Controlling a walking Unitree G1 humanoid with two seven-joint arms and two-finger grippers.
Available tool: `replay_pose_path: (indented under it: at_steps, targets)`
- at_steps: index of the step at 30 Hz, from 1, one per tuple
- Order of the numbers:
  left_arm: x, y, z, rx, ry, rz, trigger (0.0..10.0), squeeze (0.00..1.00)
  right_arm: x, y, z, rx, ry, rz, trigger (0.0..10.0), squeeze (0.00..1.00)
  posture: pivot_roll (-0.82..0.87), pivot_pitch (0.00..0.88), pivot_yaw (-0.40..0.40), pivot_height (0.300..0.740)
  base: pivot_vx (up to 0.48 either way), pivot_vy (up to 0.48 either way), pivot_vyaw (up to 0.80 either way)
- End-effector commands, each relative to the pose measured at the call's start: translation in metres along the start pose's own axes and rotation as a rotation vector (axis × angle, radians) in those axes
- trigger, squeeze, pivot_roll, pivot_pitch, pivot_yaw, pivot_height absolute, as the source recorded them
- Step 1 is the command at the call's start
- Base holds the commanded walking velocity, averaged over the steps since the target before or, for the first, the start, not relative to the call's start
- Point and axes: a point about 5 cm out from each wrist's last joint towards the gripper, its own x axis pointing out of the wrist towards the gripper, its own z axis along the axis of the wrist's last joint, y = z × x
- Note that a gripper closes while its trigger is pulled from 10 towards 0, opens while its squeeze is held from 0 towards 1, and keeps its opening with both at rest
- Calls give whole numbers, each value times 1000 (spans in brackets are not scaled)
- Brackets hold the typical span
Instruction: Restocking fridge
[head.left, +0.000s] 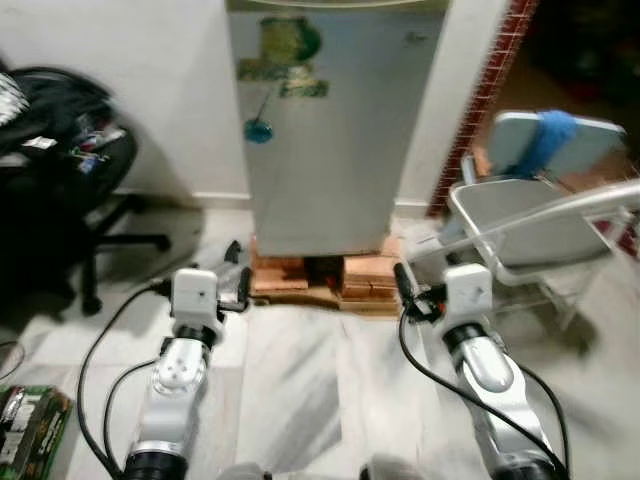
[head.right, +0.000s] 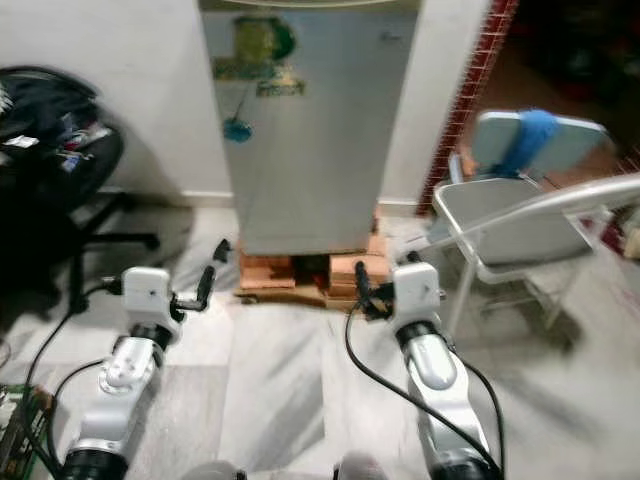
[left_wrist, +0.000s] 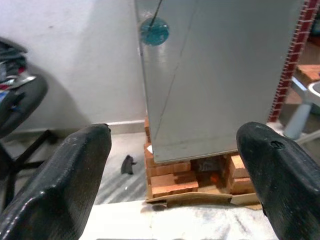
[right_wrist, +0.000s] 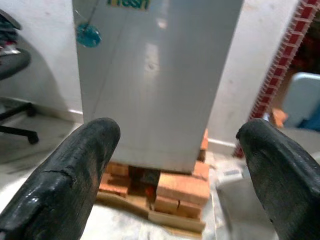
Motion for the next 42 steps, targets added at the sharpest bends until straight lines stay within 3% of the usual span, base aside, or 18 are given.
replay_pose_path:
  at_steps: [1, 18, 24, 29, 32, 35, 37, 42]
  targets:
    - [3, -7, 3, -10, -8, -18, 10000, 0, 0, -6, 4, -6, -6, -7, 10000, 0, -33, 7, 26, 740, 0, 431, -800]
    - [1, -12, -5, -51, 37, -18, 10000, 0, -3, -2, -3, 5, 3, 15, 10000, 0, -30, 6, 12, 740, 0, 429, -800]
    - [-2, -13, -14, -54, 68, -22, 10000, 0, -11, 1, -15, 20, 32, 28, 10000, 0, -9, 0, -4, 740, 0, 435, 0]
    - [7, -9, 4, -32, -15, -17, 10000, 0, -1, -1, -10, 16, 19, 7, 10000, 0, -2, 0, 12, 740, 116, 411, 0]
    - [9, -10, 3, -57, 5, -29, 10000, 0, 3, 1, -7, -28, 6, 29, 10000, 0, -3, 0, 17, 740, 371, 304, 0]
    - [8, -9, 4, -49, -4, -47, 10000, 0, 5, 0, -6, 60, 16, 8, 10000, 0, -4, 3, 21, 740, 377, 295, 0]
    - [7, -7, 3, -52, 2, -37, 10000, 0, 5, -4, -6, -18, -5, -33, 10000, 0, -6, 5, 23, 740, 375, 296, 0]
    - [6, -7, 0, -68, 17, -19, 10000, 0, 1, 0, -10, -20, 21, 6, 10000, 0, -3, 6, 19, 740, 376, 295, 0]
